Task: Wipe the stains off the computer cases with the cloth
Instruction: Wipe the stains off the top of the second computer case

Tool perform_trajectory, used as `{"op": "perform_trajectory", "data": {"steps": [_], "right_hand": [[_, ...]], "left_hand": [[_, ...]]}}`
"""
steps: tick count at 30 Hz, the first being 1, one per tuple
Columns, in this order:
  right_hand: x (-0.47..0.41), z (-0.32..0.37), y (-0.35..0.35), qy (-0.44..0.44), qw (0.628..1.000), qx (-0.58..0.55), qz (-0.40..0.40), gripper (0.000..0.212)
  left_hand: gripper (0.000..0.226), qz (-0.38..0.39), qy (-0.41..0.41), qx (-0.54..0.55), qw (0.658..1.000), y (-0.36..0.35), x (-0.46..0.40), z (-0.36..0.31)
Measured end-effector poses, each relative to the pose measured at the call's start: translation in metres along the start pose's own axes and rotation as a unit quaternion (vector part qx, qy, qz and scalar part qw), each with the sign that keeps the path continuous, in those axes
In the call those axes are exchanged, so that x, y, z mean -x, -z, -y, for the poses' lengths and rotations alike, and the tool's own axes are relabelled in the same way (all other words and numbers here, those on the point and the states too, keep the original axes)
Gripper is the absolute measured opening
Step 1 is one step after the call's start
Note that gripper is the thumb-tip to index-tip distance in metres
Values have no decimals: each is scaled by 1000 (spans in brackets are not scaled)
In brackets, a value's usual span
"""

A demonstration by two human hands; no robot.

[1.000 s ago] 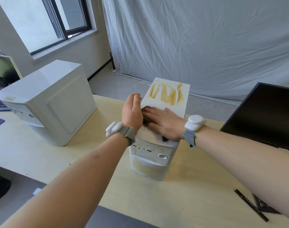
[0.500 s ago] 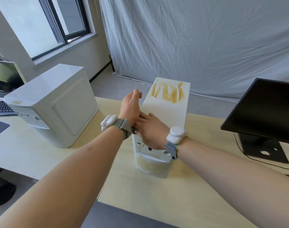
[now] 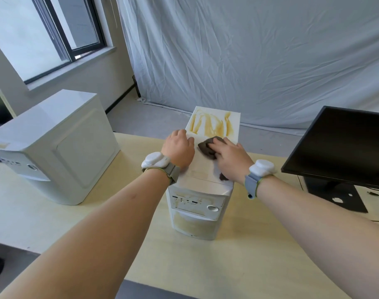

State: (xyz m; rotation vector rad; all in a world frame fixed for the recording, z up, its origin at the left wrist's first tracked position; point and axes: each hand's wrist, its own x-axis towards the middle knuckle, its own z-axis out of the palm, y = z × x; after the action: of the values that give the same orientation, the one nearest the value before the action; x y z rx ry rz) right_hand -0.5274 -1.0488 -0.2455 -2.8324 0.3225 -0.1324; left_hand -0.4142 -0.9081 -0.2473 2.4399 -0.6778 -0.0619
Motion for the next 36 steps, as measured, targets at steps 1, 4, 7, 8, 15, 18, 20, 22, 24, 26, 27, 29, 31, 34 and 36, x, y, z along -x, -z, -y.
{"op": "perform_trajectory", "data": {"steps": [1,4,7,8,15,18,20,22,24,26,27,29,31,34,36], "right_hand": [[-7,3,-2,-10,1000,12,4,46],[-14,7,-7,-16,999,50,-15,42],[10,7,-12,18,998,44,-48,36],[20,5,-13,16,997,29,-65,38],[23,0,-15,-105,987,49,-114,35],[6,-2,-17,-139,981,64,-123,23],[-3,-9,-19,-140,979,60,-136,24],[-7,-12,-23,-102,976,47,-184,34],[-9,-15,-23,-34,969,40,-241,47],[-13,-19,-26,-1,962,29,-270,52],[-21,-26,-26,-8,964,16,-267,53],[-38,-42,-22,-52,964,-5,-262,56],[-62,-61,-12,-86,964,-22,-252,53],[-94,-74,2,-122,959,-35,-252,34],[-117,-81,8,-113,963,-42,-241,34]], "left_hand": [[38,2,-23,-20,1000,-3,0,3],[36,6,-108,-115,987,-16,-2,1],[51,25,-118,-116,986,-17,0,5],[52,32,-111,-108,987,-17,-3,7],[67,78,-74,-121,987,-23,-12,9],[42,57,-63,-92,992,-20,-18,8],[28,29,-59,-92,994,-22,-25,4],[41,5,-37,-123,992,-29,-34,1],[71,-21,-7,-176,984,-39,-44,-2],[86,-5,-28,-181,983,-41,-46,4],[89,7,-42,-173,984,-41,-47,7],[94,29,-50,-170,984,-35,-43,11],[95,40,-46,-167,984,-32,-42,11],[96,58,-40,-146,987,-29,-41,10],[97,64,-30,-141,988,-27,-42,10]]}}
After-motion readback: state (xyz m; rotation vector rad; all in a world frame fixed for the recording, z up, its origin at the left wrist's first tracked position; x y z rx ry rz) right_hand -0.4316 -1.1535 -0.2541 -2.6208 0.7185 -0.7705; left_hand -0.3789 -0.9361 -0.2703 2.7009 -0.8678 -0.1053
